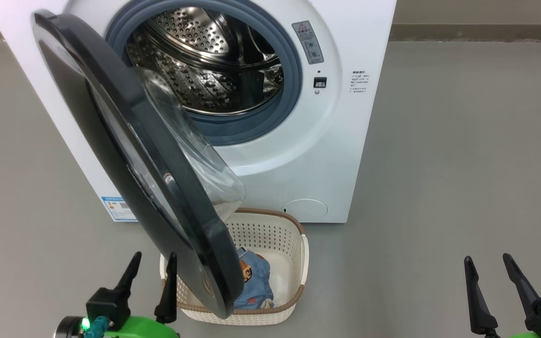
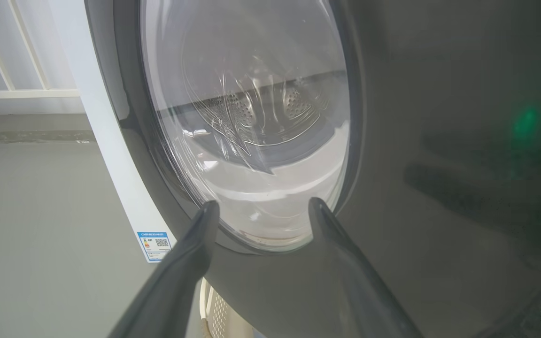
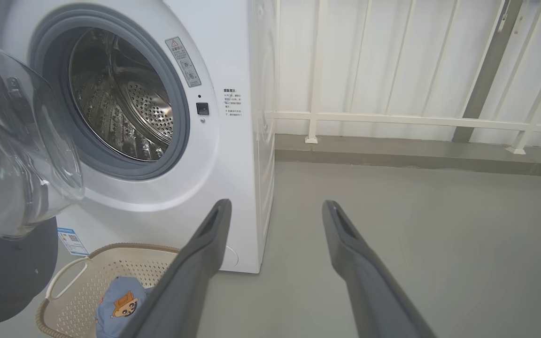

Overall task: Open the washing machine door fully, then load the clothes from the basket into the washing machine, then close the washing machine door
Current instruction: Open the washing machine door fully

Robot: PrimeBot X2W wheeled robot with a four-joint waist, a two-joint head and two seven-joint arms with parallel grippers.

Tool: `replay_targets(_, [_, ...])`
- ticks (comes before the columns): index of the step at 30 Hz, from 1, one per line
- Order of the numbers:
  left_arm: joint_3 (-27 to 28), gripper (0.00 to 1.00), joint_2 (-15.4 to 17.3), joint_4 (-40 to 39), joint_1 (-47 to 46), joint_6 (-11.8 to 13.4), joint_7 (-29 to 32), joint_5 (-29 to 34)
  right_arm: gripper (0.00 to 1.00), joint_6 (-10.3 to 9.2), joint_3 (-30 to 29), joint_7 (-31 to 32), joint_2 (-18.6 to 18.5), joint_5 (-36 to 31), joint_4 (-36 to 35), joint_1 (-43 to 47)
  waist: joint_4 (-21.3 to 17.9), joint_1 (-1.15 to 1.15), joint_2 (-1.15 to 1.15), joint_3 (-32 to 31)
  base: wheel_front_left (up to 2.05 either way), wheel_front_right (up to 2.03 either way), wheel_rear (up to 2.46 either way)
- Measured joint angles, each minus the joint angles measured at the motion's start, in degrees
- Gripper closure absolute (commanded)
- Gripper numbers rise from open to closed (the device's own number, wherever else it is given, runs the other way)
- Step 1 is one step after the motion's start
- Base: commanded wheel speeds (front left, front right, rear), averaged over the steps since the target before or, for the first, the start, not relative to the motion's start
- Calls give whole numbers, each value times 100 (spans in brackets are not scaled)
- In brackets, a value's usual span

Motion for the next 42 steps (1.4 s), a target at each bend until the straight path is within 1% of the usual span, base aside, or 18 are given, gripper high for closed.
replay_targets(5, [21,0,4,-65,-1,7,0,-10,0,0,-10,1,4,-8,-16,0,-7,0,0,-9,0,0,0])
replay_targets(6, [26,10,10,-70,-1,5,0,-31,0,0,-12,1,4,-8,-18,0,-7,0,0,-11,0,0,0])
replay_targets(7, [33,25,20,-71,-1,7,0,-38,0,0,-12,1,4,-8,-21,0,-6,0,0,-12,0,0,0])
replay_targets(8, [42,61,29,-76,-1,7,0,-38,0,0,-14,3,5,-8,-24,0,-4,0,0,-13,0,0,0])
replay_targets(9, [53,100,36,-80,-1,7,0,-46,0,0,-16,20,5,-8,-27,0,-4,0,0,-13,0,0,0])
replay_targets(13, [109,100,42,-123,-3,24,0,-100,0,0,-29,29,7,-7,-33,0,9,0,0,-12,0,0,0])
replay_targets(18, [368,100,65,-523,-123,220,0,-146,0,0,-55,44,10,-5,-29,-1,57,0,0,-6,0,0,0])
replay_targets(21, [558,100,115,-1190,-280,333,0,-137,0,0,-81,51,11,-4,-24,-1,86,0,0,-8,0,0,0])
replay_targets(22, [622,100,119,-1735,-372,361,-1,-131,0,0,-98,52,13,4,-23,-1,107,0,0,-7,0,0,0])
replay_targets(26, [622,100,92,-2942,-494,361,-8,-75,0,0,-132,77,15,27,-21,-2,127,0,0,7,0,0,0])
replay_targets(28, [434,100,58,-3445,-538,350,-8,-21,0,0,-136,77,15,31,-13,-3,131,0,0,16,0,0,0])
replay_targets(30, [130,100,-12,-3873,-558,267,7,-13,0,0,-136,76,16,31,5,-3,130,0,0,28,0,0,0])
replay_targets(34, [-625,100,-134,-4370,-572,119,205,-55,0,0,-134,75,16,32,41,-9,130,0,0,71,0,0,0])
replay_targets(37, [-1100,100,-199,-4509,-571,162,280,-223,0,0,-130,63,16,56,67,-26,112,0,0,93,0,0,0])
replay_targets(42, [-1757,100,-203,-4608,-564,313,252,-621,0,0,-148,14,18,80,109,-34,105,0,0,115,0,0,0])
